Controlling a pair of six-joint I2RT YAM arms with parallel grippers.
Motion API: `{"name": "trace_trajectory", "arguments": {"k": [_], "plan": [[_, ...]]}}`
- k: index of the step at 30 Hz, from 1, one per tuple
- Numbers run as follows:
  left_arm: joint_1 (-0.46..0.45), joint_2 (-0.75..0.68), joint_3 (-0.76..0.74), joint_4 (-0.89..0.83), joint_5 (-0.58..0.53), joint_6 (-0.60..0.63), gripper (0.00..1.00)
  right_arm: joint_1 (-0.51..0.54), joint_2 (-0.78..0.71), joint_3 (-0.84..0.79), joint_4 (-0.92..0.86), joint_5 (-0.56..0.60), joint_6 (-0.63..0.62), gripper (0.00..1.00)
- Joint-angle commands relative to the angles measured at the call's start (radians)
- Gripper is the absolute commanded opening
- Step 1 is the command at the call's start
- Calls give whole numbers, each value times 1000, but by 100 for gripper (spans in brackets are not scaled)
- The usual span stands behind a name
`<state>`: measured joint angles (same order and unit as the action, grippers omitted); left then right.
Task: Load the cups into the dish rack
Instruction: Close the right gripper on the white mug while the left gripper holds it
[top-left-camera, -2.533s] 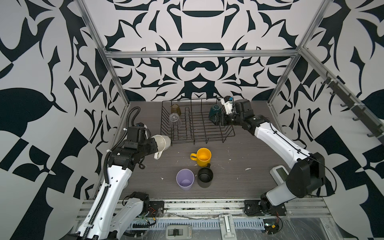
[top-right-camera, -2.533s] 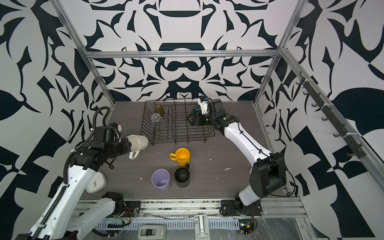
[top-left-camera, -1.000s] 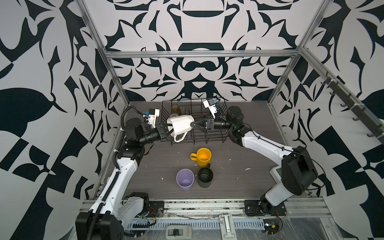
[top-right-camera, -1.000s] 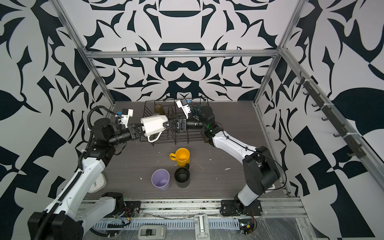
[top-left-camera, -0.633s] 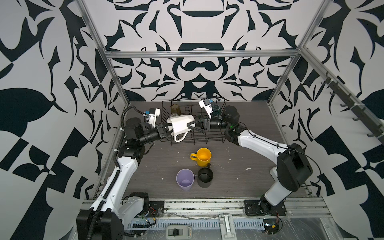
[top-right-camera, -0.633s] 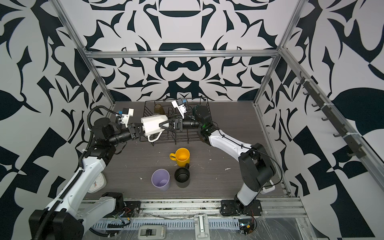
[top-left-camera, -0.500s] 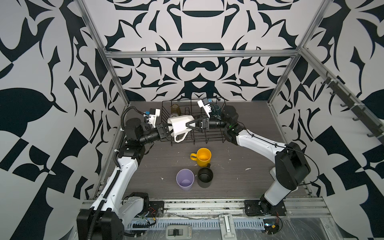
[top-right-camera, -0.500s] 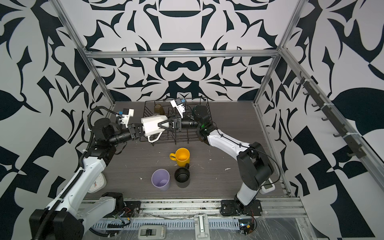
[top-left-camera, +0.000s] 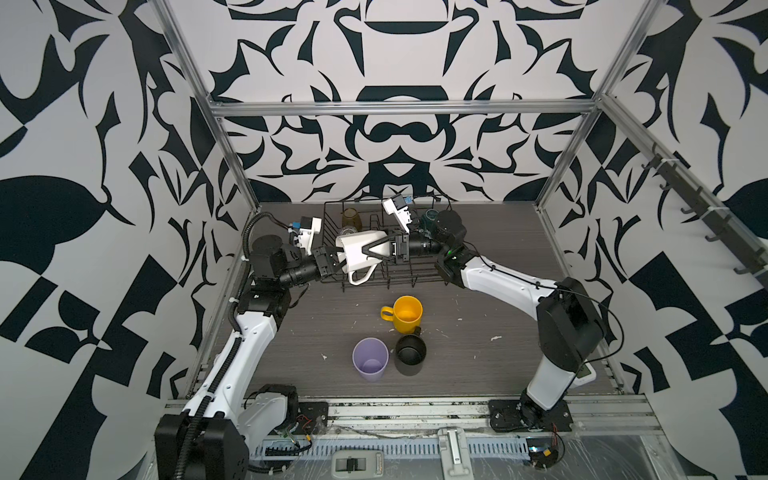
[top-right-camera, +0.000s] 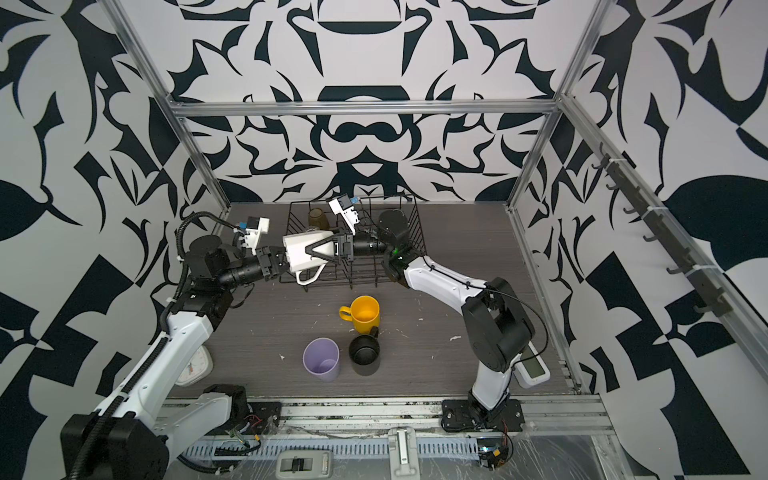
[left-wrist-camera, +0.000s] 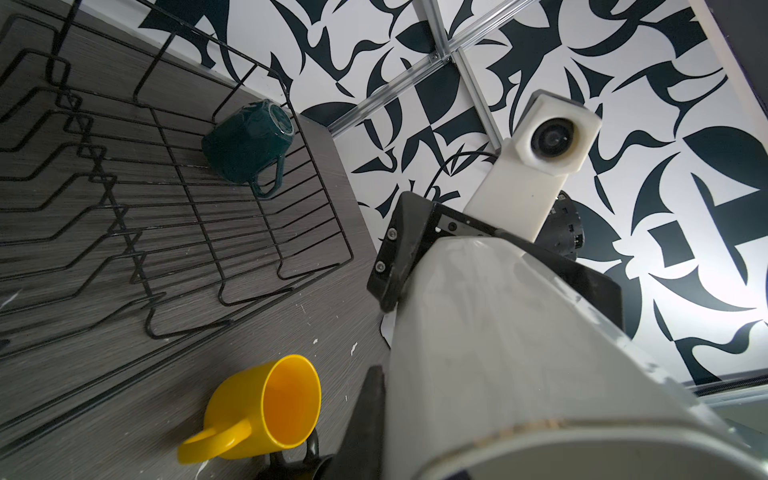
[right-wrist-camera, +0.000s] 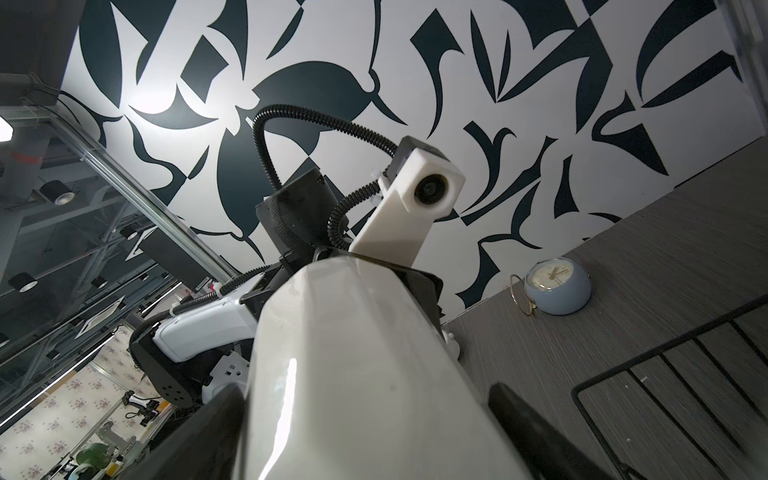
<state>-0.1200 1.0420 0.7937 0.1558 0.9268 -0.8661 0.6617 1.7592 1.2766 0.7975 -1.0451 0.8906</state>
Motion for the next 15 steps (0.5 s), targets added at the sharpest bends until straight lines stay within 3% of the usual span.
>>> {"name": "trace_trajectory", "arguments": {"k": [1, 15], "plan": [[2, -2, 25, 97, 43, -18, 0, 15, -10, 45, 17, -13, -6, 93], [2, 24, 51, 101, 51, -35, 0, 52, -50, 82, -293, 7, -237, 80]]}}
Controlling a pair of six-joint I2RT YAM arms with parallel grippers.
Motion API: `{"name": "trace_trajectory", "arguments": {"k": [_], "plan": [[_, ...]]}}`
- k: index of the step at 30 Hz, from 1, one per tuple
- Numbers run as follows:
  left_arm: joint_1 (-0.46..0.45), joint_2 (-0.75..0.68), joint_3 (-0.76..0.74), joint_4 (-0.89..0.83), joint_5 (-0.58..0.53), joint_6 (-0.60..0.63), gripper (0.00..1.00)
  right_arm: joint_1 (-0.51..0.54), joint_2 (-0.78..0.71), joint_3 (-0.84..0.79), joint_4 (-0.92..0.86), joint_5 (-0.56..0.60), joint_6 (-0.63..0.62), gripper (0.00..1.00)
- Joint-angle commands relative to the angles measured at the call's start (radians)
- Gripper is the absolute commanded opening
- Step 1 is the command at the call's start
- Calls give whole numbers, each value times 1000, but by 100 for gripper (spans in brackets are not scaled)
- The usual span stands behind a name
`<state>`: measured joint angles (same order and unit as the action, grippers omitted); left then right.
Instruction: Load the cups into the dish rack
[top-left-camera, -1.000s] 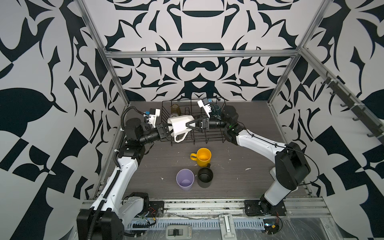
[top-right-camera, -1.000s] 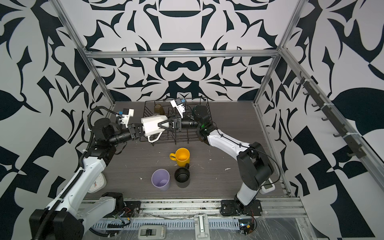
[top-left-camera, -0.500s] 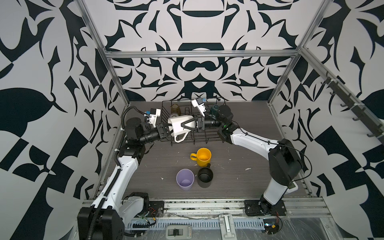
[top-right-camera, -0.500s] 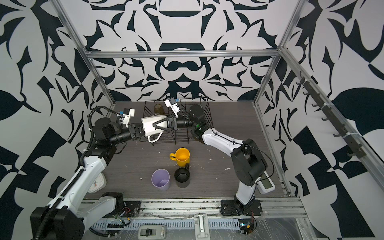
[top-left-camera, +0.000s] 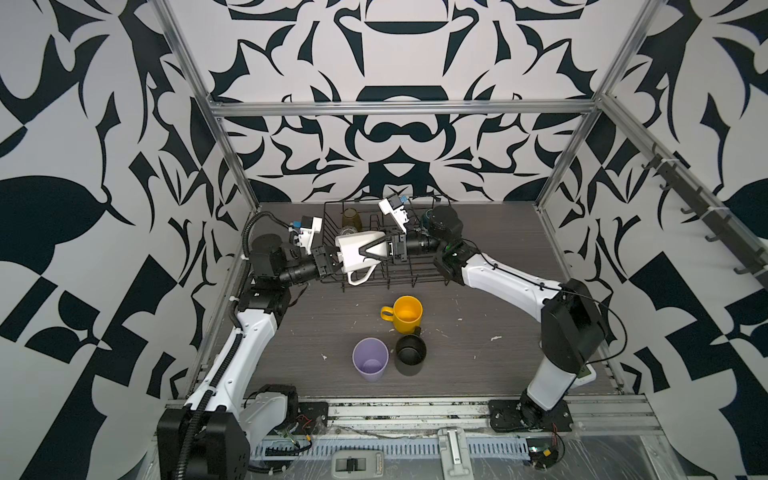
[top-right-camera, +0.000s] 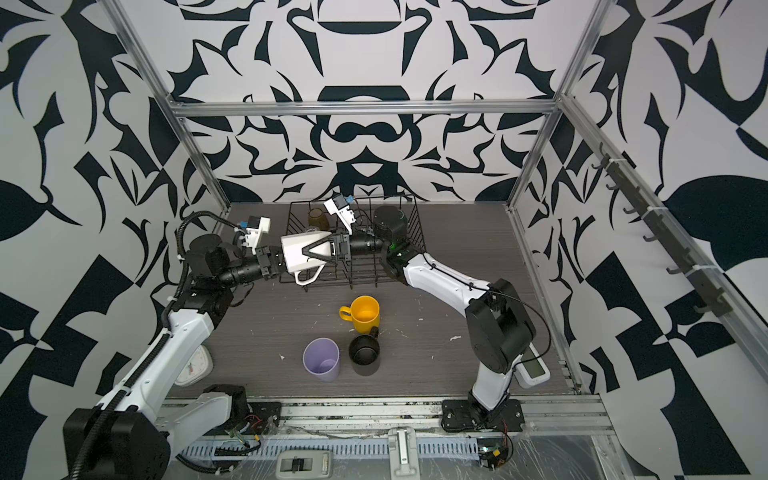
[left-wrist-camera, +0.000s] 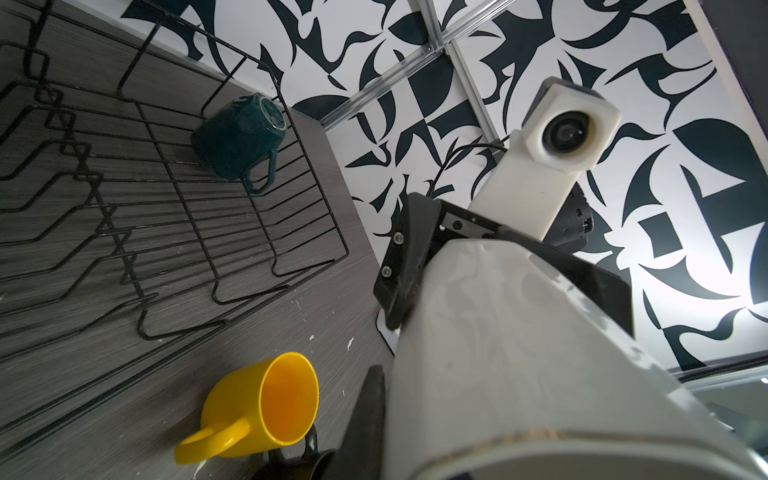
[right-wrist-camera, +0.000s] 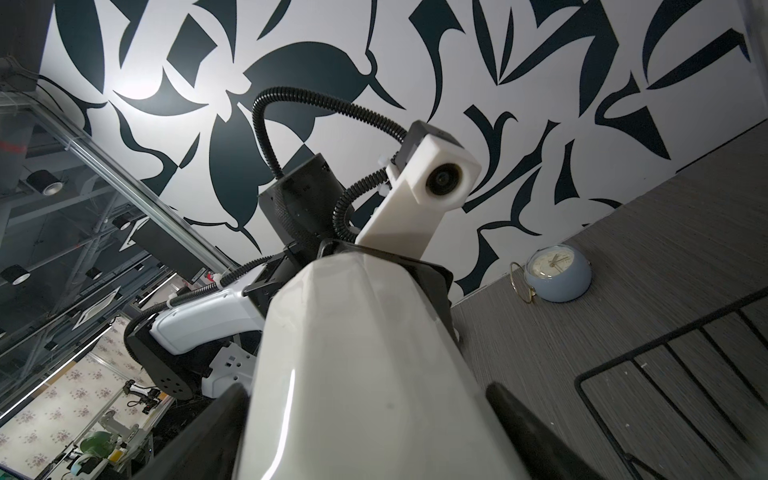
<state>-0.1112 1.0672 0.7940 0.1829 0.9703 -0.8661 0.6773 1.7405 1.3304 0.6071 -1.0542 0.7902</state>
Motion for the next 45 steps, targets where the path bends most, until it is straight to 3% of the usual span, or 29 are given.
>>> {"name": "trace_trajectory", "arguments": {"k": [1, 6, 13, 18, 24, 26, 30, 34, 38, 45], "plan": [[-7, 3, 55, 72, 10, -37, 0, 36, -36, 29, -120, 16, -152, 80], [-7, 34, 80, 66, 29, -46, 0, 40, -64, 32, -236, 20, -251, 81], [-7, 54, 93, 85, 45, -66, 0, 58, -90, 29, -333, 26, -339, 90], [-7, 63, 92, 99, 57, -80, 0, 66, -90, 33, -357, 34, -362, 90], [-8, 63, 84, 103, 60, -84, 0, 67, -86, 42, -361, 44, -360, 82], [-8, 62, 82, 103, 59, -84, 0, 68, -85, 44, -364, 46, -360, 76], [-7, 60, 80, 103, 58, -85, 0, 70, -90, 43, -377, 64, -368, 47], [-8, 60, 78, 102, 54, -85, 0, 70, -97, 43, -381, 75, -373, 30], [-7, 58, 74, 101, 50, -82, 0, 70, -107, 44, -384, 84, -374, 0], [-7, 53, 73, 87, 27, -76, 7, 68, -145, 47, -435, 161, -403, 0]]}}
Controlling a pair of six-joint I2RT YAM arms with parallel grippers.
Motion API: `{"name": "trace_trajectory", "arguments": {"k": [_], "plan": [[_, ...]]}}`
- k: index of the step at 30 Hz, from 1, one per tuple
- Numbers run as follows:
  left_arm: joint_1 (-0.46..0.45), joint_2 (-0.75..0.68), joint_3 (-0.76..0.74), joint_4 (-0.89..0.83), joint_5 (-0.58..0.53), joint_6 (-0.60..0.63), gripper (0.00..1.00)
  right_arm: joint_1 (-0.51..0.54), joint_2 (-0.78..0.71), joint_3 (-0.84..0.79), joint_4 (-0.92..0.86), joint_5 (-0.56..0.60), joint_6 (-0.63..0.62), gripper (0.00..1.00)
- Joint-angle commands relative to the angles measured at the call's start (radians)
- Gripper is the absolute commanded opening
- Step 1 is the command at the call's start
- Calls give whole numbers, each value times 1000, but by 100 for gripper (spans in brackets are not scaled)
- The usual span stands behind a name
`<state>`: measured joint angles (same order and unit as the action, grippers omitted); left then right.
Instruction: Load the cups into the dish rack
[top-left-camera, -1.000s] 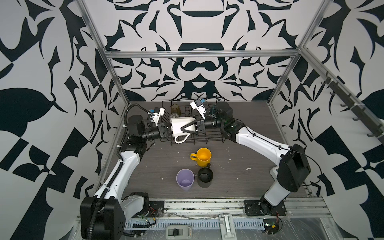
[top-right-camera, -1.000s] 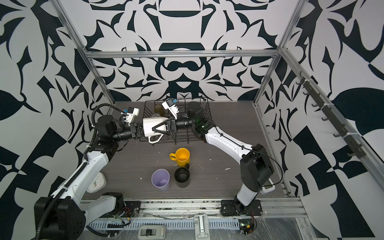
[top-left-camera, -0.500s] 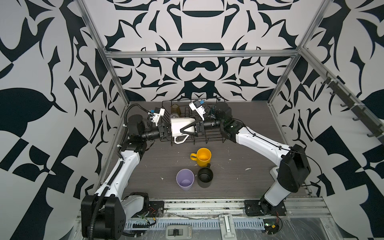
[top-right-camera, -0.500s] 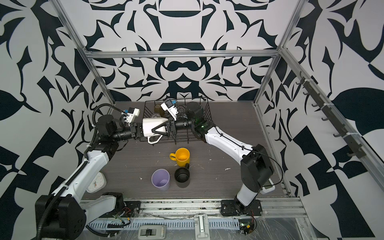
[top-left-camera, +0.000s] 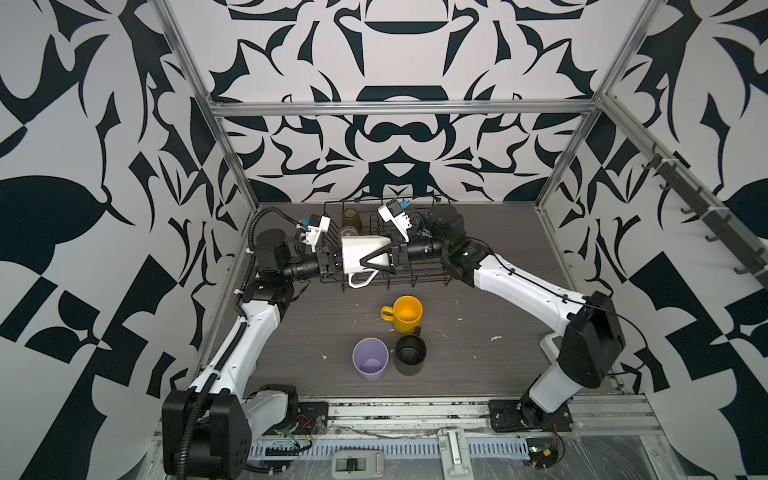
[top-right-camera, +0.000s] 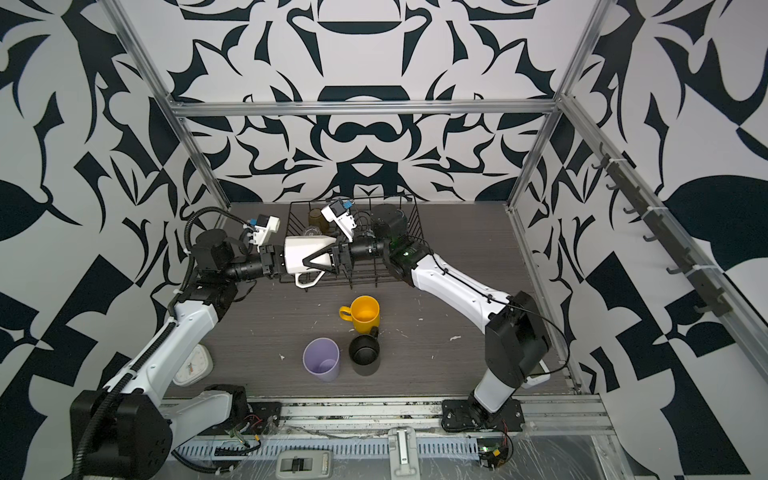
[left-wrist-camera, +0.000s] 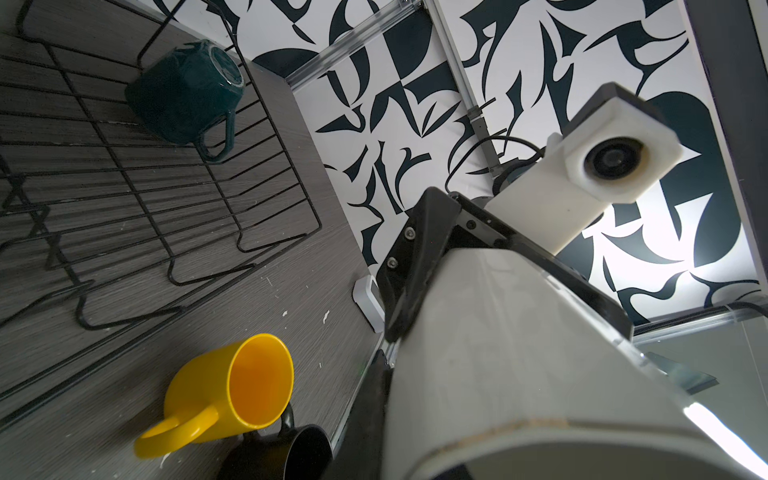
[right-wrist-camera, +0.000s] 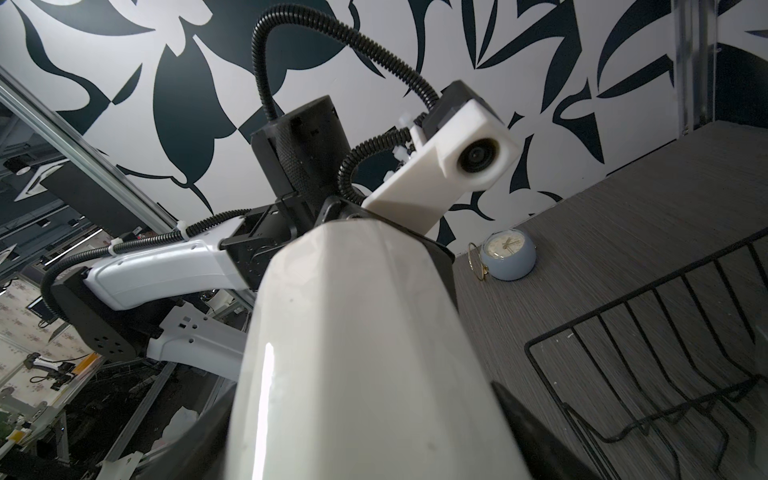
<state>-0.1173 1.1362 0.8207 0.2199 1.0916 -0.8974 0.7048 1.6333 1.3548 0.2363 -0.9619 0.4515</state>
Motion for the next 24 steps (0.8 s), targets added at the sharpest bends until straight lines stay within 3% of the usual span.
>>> {"name": "trace_trajectory", "arguments": {"k": [1, 13, 20, 24], "plan": [[-1, -17, 46, 50, -96, -44, 8, 42, -45, 23, -65, 71, -65, 0], [-1, -33, 37, 24, -125, -38, 38, 24, -105, 29, -112, 119, -76, 0], [-1, -33, 38, 20, -127, -37, 38, 19, -113, 29, -125, 141, -76, 0], [-1, -35, 37, 23, -126, -38, 23, 15, -105, 35, -136, 154, -71, 0]]}}
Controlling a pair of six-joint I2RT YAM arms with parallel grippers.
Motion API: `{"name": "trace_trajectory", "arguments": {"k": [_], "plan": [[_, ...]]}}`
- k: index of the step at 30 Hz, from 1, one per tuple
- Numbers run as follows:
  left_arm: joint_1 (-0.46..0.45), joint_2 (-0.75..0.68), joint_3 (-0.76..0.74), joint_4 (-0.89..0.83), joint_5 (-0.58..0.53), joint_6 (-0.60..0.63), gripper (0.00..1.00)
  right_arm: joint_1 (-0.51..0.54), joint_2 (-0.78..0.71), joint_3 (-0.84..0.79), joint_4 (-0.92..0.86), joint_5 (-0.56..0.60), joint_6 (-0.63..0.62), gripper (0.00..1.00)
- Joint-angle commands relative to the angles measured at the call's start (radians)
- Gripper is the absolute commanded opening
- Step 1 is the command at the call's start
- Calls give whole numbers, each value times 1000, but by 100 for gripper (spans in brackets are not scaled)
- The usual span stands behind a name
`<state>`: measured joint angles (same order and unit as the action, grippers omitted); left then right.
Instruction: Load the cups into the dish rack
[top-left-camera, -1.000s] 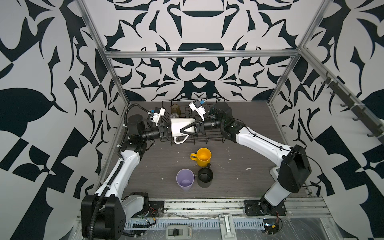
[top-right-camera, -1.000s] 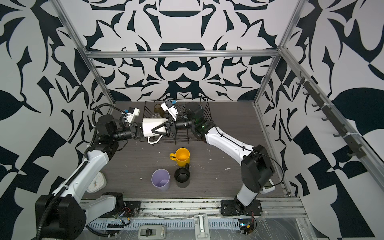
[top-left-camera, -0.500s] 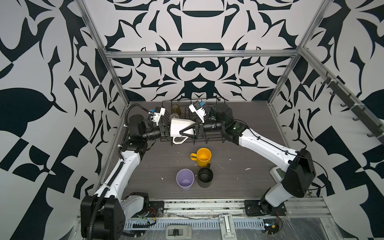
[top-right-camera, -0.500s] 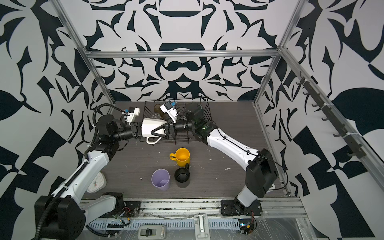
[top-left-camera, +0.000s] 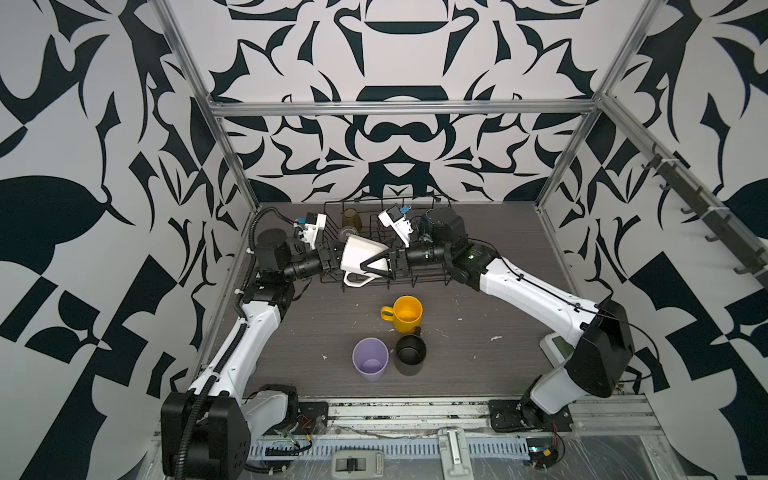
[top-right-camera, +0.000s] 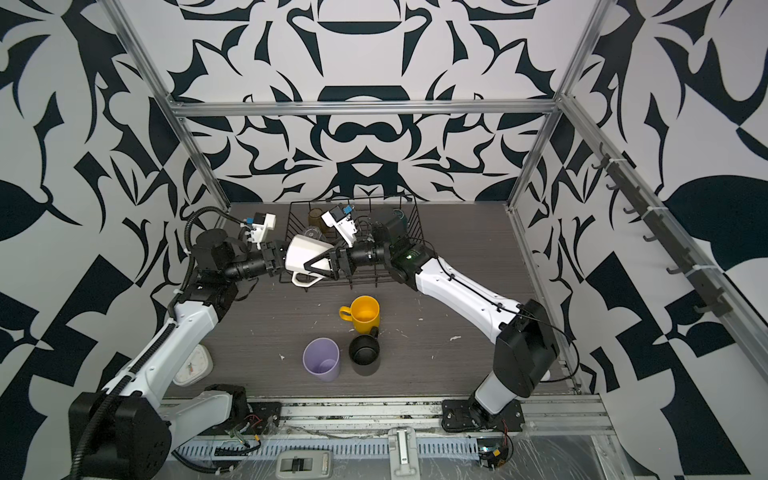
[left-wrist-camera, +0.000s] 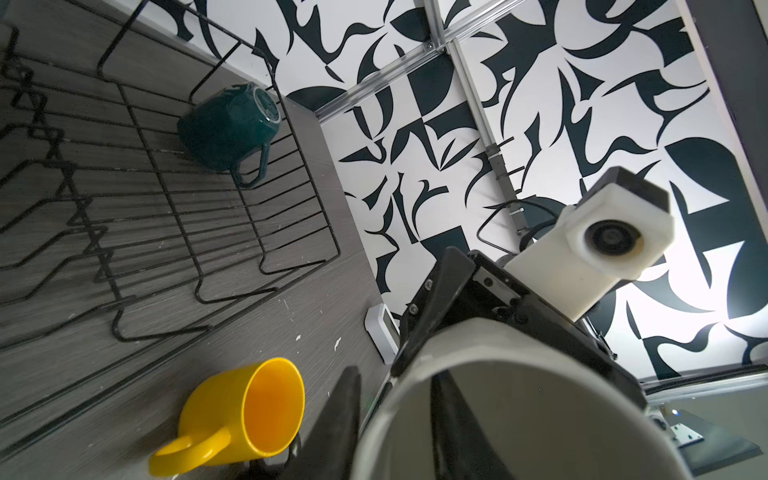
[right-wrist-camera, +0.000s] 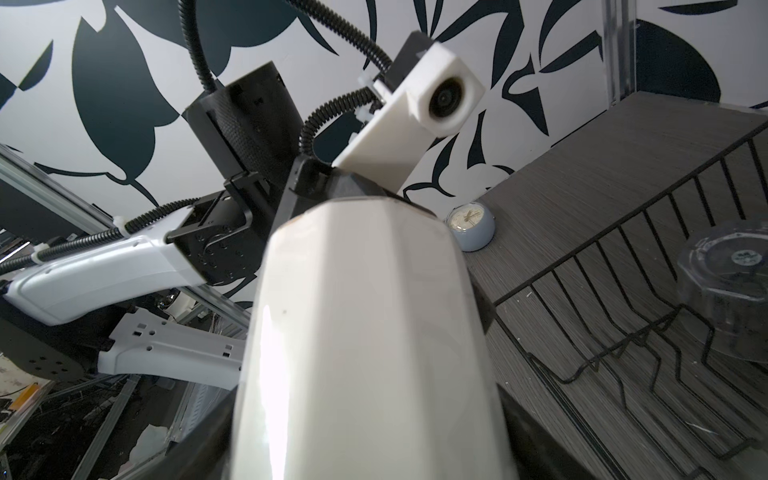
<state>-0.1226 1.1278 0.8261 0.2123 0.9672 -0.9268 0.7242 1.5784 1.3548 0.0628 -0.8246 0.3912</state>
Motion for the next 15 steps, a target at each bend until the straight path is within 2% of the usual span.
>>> {"name": "trace_trajectory", "arguments": {"k": [1, 6, 12, 15], "plan": [[3, -26, 32, 33, -1, -8, 19, -4, -45, 38, 33, 25, -10, 0], [4, -28, 19, 71, 6, -27, 1, -4, -17, 49, 47, 36, 35, 0], [3, -23, -11, 158, 5, -82, 0, -3, 13, 60, 65, 25, 66, 8], [3, -19, -24, 200, 6, -108, 0, -3, 20, 64, 63, 27, 74, 22]]}}
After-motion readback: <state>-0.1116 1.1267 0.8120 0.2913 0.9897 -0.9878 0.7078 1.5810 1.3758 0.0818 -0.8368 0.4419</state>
